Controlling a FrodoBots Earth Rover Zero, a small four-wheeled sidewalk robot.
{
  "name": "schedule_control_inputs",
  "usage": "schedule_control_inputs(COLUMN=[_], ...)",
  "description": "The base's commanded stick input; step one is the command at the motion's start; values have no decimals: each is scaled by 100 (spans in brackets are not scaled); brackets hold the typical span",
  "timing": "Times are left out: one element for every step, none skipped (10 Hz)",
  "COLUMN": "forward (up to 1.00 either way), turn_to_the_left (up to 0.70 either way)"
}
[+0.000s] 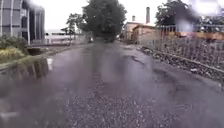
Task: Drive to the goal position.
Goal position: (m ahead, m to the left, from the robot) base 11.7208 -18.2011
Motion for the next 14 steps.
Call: schedule_control_inputs(forward=[70, 70, 70, 70, 70, 70, 70, 70, 70, 70, 70, 70, 70, 70], turn_to_the_left=[0, 0, 0, 0, 0, 0, 0, 0, 0, 0, 0, 0, 0, 0])
